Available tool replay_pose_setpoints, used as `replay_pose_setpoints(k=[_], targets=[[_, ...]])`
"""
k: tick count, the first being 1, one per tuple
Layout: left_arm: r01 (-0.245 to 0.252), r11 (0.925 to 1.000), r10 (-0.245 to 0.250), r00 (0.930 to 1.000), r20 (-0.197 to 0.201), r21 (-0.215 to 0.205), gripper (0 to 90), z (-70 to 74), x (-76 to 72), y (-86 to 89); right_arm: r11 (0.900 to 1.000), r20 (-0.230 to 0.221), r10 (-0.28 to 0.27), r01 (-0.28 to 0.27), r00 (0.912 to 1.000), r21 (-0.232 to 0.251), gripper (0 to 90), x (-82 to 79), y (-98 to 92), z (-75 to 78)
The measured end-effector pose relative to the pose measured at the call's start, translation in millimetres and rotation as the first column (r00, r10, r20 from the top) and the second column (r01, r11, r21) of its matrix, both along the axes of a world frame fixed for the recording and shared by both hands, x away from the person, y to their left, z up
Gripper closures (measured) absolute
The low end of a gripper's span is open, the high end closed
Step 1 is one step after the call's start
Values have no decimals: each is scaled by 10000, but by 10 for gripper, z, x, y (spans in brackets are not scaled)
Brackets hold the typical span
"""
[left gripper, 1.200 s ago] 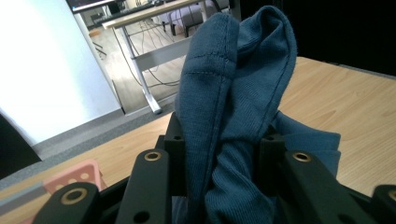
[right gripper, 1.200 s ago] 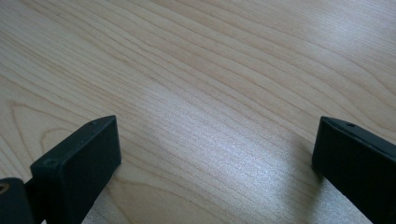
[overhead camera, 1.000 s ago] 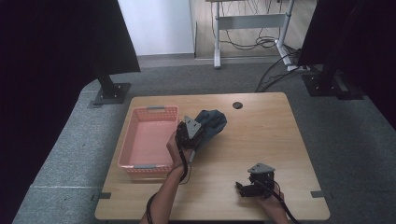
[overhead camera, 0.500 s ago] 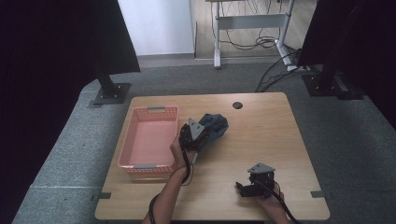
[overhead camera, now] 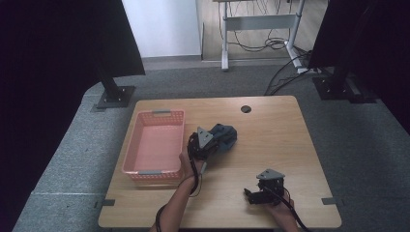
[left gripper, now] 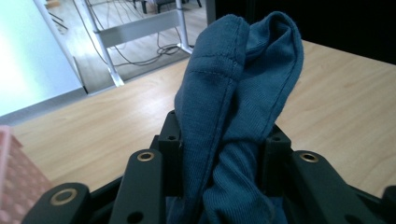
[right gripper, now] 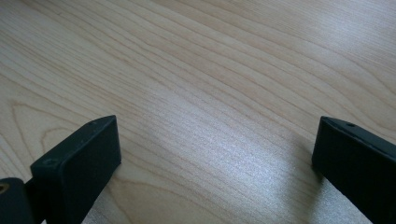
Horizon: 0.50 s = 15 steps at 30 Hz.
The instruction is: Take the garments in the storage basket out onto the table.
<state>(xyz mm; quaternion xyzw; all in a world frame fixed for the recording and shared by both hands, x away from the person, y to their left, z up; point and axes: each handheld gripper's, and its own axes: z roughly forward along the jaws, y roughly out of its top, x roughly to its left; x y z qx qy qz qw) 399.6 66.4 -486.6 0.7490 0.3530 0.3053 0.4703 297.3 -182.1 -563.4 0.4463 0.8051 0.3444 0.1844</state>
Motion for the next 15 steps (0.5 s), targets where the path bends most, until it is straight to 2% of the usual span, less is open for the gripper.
replay_pose_setpoints(k=[6,15], targets=[[348,9993,-346,9991,-261,95,593,-71,-27,-48,10000,-2,-3,3,10000,0,8,-1,0,0],[798,9968,-801,9941,-733,-70,540,-173,-42,-111,10000,0,-2,2,10000,-1,8,-1,0,0]])
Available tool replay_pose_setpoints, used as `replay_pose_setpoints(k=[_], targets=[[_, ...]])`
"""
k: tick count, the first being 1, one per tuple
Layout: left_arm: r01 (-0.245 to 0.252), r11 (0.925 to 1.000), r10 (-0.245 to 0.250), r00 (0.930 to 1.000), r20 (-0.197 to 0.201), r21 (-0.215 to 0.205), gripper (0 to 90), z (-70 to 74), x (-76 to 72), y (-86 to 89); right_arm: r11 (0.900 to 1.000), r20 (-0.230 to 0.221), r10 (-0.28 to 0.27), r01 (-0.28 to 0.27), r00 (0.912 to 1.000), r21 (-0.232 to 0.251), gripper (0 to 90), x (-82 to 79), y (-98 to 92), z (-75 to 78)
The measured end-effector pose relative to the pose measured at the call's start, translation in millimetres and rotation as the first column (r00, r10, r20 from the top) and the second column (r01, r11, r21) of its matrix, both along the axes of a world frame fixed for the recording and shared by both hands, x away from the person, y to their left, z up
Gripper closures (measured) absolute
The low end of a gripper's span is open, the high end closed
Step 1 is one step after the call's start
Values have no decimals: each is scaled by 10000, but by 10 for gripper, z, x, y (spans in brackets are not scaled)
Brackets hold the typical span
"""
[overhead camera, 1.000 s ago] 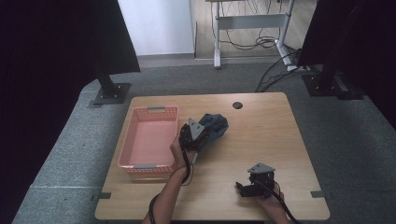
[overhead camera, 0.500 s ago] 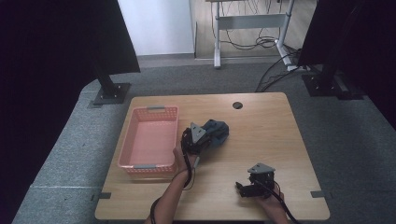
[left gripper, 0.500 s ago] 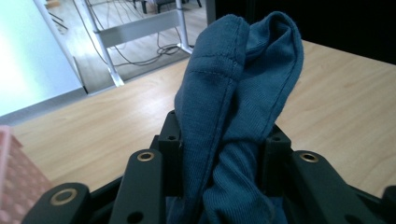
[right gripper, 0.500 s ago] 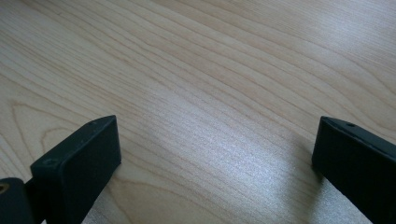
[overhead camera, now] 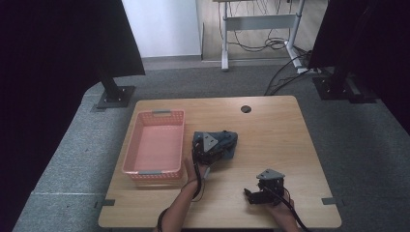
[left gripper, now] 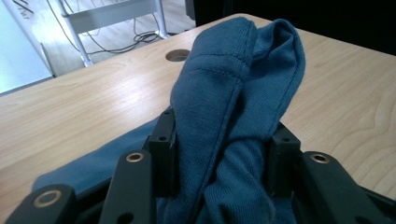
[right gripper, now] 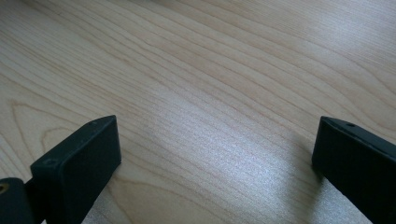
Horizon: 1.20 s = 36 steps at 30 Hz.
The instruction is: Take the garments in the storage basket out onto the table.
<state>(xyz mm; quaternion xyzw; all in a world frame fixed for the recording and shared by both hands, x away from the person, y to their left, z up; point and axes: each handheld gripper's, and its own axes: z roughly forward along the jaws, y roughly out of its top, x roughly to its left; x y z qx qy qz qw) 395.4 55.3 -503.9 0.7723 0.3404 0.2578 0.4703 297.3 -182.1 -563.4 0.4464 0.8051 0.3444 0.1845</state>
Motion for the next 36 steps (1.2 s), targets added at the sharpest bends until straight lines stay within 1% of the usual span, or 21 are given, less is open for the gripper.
replay_pose_setpoints(k=[3,4,6,8,9,12,14,17,19,22,27,29,31,32,36], targets=[[247,9997,-247,9996,-155,3,513,-43,-8,-12,10000,-3,0,0,10000,1,8,0,0,0],[354,9994,-354,9991,-230,11,491,-58,-13,-15,10000,-5,-1,1,10000,2,8,0,0,0],[450,9989,-447,9987,-230,118,448,-91,-28,-21,10000,-7,-2,2,10000,2,8,0,0,0],[648,9979,-644,9971,-404,89,426,-126,-32,-17,10000,6,3,-3,10000,-4,8,1,0,0],[721,9973,-714,9964,-464,142,403,-142,-32,-12,10000,7,3,-3,10000,-3,8,1,0,0],[692,9976,-687,9962,-542,76,357,-168,-43,17,10000,3,-1,1,10000,-2,8,0,0,0],[646,9979,-639,9965,-531,105,327,-169,-52,30,10000,5,1,-1,10000,-5,8,1,-1,0],[628,9980,-627,9963,-596,-8,282,-158,-69,50,10000,3,0,0,10000,-4,8,1,-1,0],[565,9984,-562,9968,-566,30,239,-155,-84,50,10000,3,-3,3,10000,-4,8,1,0,0],[565,9984,-568,9972,-492,-81,208,-145,-110,60,10000,3,-3,3,10000,-4,8,1,0,0],[968,9952,-974,9942,-450,-155,157,-117,-148,88,10000,2,-4,4,10000,-4,8,1,0,0],[973,9950,-981,9944,-395,-217,150,-87,-174,115,10000,1,-3,3,10000,-4,8,1,-1,0],[1008,9947,-1017,9939,-426,-208,148,-67,-187,131,10000,-7,-8,8,10000,1,8,0,0,0],[980,9952,-982,9946,-344,-54,145,-31,-217,152,10000,-2,-7,7,10000,-1,8,0,0,0],[1018,9947,-1020,9945,-218,-139,145,14,-273,196,10000,-1,-2,2,10000,-2,8,1,0,0]])
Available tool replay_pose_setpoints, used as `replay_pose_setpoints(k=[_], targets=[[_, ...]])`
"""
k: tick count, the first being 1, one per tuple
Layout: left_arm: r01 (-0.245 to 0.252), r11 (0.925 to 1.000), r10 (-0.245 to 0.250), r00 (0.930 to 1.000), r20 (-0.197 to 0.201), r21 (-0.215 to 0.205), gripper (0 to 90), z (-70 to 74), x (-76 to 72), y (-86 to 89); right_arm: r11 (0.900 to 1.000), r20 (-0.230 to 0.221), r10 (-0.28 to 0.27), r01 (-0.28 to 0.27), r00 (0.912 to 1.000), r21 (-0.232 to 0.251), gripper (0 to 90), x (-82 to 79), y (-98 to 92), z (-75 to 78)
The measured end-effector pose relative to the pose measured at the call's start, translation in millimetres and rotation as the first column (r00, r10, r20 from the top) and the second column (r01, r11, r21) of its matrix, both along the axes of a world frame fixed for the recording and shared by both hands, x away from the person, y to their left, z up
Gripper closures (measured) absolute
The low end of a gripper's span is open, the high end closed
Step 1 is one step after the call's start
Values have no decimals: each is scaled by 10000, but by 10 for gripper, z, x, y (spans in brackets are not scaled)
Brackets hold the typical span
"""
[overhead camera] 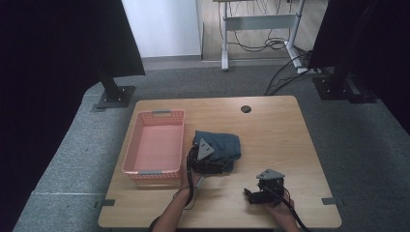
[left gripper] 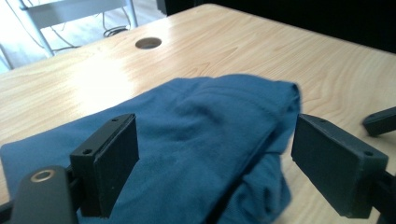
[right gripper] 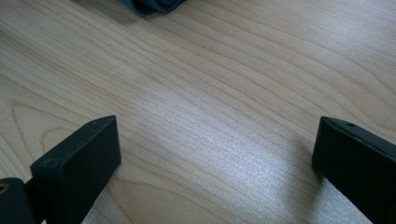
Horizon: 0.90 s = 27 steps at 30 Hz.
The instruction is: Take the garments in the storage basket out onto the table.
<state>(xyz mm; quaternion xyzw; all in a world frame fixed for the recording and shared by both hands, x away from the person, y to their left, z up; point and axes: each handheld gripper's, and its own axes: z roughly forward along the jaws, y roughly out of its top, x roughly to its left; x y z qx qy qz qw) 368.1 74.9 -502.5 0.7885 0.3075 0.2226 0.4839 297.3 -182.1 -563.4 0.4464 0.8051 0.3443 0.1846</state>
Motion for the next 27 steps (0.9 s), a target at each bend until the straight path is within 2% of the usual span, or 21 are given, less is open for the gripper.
replay_pose_setpoints(k=[2,4,11,16,19,22,27], targets=[[-57,9999,57,10000,31,100,146,27,-38,50,10000,0,0,0,10000,0,8,0,0,0],[-99,9999,99,9999,16,-57,149,47,-95,122,10000,0,-8,8,10000,8,8,0,1,0],[-2,9999,4,9999,113,-167,149,92,-233,244,10000,-6,-8,8,10000,5,8,0,1,0],[-38,9999,40,9998,171,-156,151,93,-316,387,10000,-3,-19,19,10000,4,8,-1,1,0],[18,10000,-18,9996,285,3,151,98,-385,478,10000,-5,-19,19,10000,5,8,-1,1,0],[-3,10000,5,9996,292,-75,151,121,-441,568,10000,-8,-22,22,10000,3,8,0,1,0],[54,10000,-54,9988,489,-8,150,160,-589,743,10000,-10,-27,27,10000,3,8,2,2,0]])
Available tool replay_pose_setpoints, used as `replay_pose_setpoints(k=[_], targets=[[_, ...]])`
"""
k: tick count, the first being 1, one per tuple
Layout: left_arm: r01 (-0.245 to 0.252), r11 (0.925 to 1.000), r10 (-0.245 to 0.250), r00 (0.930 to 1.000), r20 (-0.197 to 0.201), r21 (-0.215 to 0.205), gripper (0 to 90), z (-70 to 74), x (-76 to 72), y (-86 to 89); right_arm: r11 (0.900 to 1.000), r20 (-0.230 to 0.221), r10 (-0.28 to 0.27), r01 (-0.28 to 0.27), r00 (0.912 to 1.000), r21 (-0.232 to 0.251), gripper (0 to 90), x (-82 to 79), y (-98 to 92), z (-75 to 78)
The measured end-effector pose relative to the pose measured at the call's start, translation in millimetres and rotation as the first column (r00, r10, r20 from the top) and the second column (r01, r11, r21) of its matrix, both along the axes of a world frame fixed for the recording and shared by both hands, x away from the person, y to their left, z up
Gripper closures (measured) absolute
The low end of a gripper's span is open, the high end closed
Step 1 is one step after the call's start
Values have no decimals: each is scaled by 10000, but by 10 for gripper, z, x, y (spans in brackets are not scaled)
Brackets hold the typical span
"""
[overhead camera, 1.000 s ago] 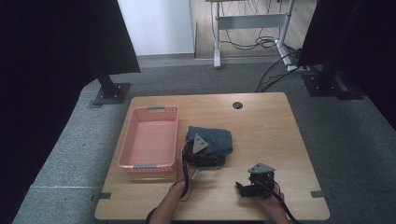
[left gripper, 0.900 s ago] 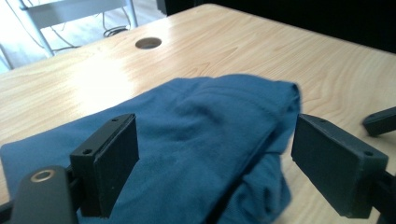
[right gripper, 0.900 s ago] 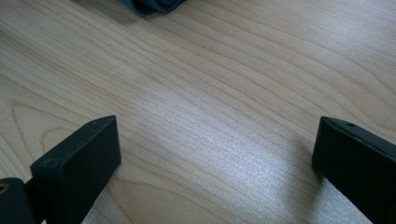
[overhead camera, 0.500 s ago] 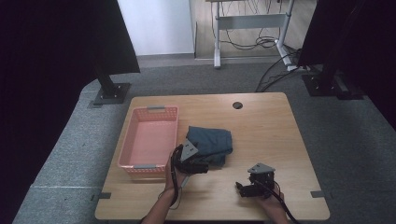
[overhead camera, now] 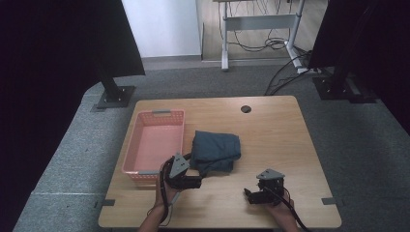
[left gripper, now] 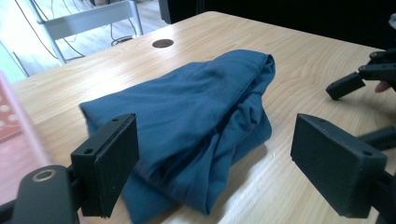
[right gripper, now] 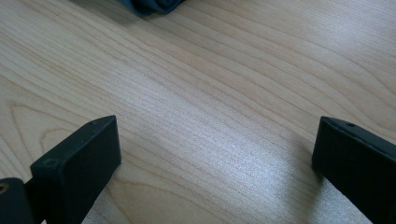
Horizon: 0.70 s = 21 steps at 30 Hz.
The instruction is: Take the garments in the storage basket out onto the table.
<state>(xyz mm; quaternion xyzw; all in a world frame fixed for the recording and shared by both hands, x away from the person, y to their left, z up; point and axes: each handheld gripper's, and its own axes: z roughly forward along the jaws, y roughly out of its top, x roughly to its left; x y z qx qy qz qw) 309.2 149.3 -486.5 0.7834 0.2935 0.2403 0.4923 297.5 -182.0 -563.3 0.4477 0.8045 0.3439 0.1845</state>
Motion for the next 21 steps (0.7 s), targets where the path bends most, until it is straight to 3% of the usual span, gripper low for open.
replay_pose_setpoints(k=[10,16,21], targets=[[-153,9998,152,9998,97,120,150,-19,-217,336,10000,0,3,-3,10000,1,8,1,0,0],[-485,9988,485,9987,-142,7,149,-110,-258,494,10000,-1,-1,1,10000,1,8,2,1,0],[-574,9982,573,9983,-109,-150,148,-85,-267,554,10000,0,1,-1,10000,1,8,4,1,0]])
